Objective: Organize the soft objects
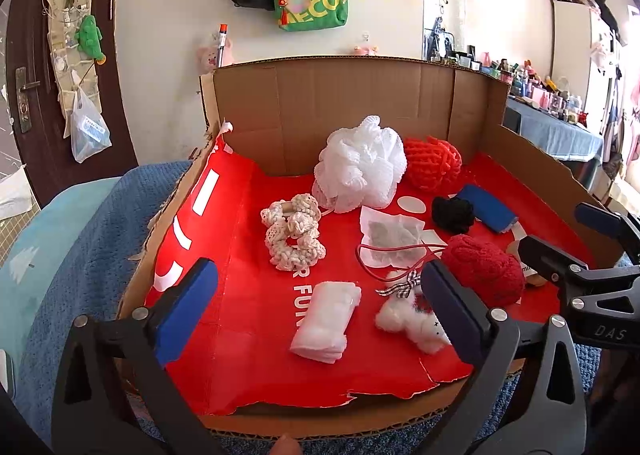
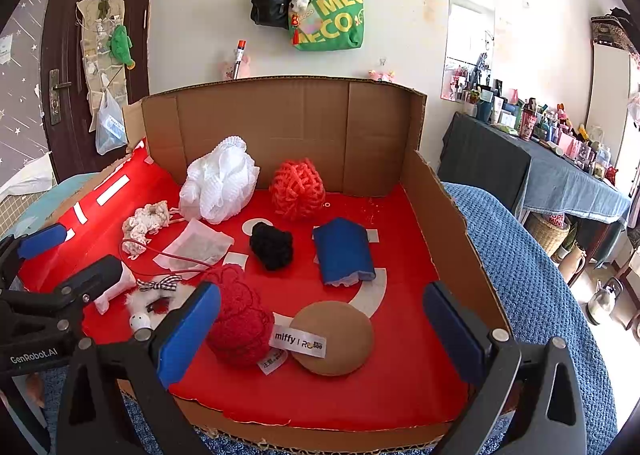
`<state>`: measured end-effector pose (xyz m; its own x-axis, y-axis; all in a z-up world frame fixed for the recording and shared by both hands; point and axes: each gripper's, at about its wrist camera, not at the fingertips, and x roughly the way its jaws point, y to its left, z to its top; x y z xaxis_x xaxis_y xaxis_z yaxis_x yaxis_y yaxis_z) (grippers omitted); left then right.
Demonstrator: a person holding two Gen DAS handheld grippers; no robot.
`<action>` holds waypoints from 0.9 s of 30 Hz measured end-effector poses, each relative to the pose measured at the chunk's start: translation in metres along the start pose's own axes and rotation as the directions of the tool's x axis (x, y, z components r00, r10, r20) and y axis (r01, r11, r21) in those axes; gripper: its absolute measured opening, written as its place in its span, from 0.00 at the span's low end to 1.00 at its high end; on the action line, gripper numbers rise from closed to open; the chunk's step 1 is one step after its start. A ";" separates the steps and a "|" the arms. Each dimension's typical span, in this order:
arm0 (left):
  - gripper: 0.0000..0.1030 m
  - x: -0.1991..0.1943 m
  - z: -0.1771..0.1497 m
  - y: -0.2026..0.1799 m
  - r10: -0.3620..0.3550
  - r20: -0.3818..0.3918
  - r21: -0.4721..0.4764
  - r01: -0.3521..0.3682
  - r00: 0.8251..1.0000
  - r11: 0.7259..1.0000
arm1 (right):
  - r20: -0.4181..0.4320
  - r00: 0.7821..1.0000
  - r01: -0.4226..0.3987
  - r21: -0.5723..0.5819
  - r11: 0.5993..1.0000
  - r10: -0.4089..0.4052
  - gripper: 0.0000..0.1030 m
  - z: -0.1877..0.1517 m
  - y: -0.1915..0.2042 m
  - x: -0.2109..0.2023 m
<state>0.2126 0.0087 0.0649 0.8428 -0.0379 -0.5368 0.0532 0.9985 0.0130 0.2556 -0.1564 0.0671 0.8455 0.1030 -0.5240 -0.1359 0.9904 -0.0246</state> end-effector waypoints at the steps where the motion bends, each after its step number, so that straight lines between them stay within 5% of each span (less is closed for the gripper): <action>1: 1.00 0.000 0.000 0.000 0.000 0.000 0.000 0.000 1.000 1.000 | 0.000 1.000 -0.001 0.001 1.000 0.001 1.00 0.000 0.000 0.000; 27: 1.00 -0.018 0.002 0.003 -0.008 0.024 -0.012 0.008 1.000 1.000 | 0.053 0.998 -0.029 0.025 0.999 0.027 1.00 0.003 0.000 -0.024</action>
<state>0.1985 0.0119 0.0764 0.8552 -0.0468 -0.5162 0.0540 0.9985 -0.0012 0.2370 -0.1590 0.0826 0.8676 0.1348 -0.4786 -0.1473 0.9890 0.0115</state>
